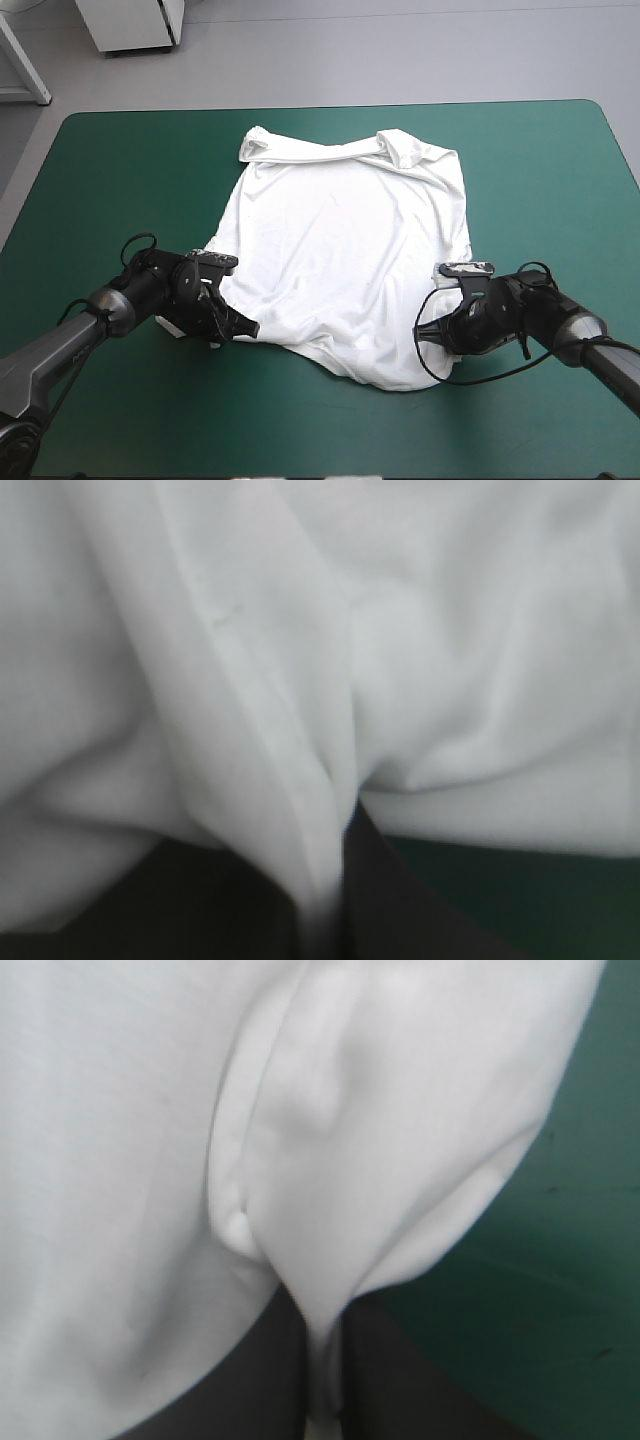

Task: Fold the cloth

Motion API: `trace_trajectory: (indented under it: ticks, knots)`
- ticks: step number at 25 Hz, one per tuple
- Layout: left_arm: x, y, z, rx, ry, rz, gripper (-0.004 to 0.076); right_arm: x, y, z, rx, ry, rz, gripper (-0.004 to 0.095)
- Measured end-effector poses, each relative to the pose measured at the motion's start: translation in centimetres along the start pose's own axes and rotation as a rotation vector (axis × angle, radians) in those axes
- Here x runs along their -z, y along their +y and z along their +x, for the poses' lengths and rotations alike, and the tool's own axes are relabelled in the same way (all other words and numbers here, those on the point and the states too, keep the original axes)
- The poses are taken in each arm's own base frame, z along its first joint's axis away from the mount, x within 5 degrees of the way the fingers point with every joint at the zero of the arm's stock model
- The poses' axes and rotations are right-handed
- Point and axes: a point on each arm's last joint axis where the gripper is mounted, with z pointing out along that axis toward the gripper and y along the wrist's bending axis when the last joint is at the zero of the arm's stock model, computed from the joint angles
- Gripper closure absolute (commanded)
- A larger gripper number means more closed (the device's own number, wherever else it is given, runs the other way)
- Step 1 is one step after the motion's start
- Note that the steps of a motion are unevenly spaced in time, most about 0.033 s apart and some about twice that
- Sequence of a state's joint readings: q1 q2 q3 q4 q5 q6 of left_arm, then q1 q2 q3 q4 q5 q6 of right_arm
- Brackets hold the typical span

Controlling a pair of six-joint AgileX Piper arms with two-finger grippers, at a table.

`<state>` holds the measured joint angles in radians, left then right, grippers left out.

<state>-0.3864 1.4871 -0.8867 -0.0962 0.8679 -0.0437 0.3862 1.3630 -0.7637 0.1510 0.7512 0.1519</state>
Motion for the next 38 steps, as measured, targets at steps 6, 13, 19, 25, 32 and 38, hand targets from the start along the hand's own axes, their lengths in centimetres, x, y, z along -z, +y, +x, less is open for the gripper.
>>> trace_trajectory:
  ticks: [6, 13, 19, 25, 32, 38]
  knots:
    - [10.3, -0.5, -3.5, -0.051, -0.291, -0.047, 0.0733, 10.6, 1.2, -2.8, 0.049, -0.361, -0.023, 0.0919]
    - [28.5, -0.9, -3.9, -0.149, -0.729, -0.158, 0.0733, 27.2, 3.5, -4.4, 0.153, -0.824, -0.116, 0.0918]
    - [37.0, -0.4, -1.2, -0.152, -1.030, -0.269, 0.0733, 36.3, 3.5, -3.1, 0.179, -1.128, -0.104, 0.0919]
    - [41.0, 0.2, 0.8, -0.136, -1.215, -0.352, 0.0733, 41.1, 3.4, -1.3, 0.189, -1.325, -0.107, 0.0919]
    - [44.1, 0.1, 2.5, -0.169, -1.385, -0.402, 0.0733, 44.3, 3.2, 0.4, 0.214, -1.468, -0.112, 0.0919]
    - [44.6, 0.0, 2.5, -0.188, -1.428, -0.413, 0.0733, 44.8, 3.3, 0.3, 0.226, -1.508, -0.106, 0.0919]
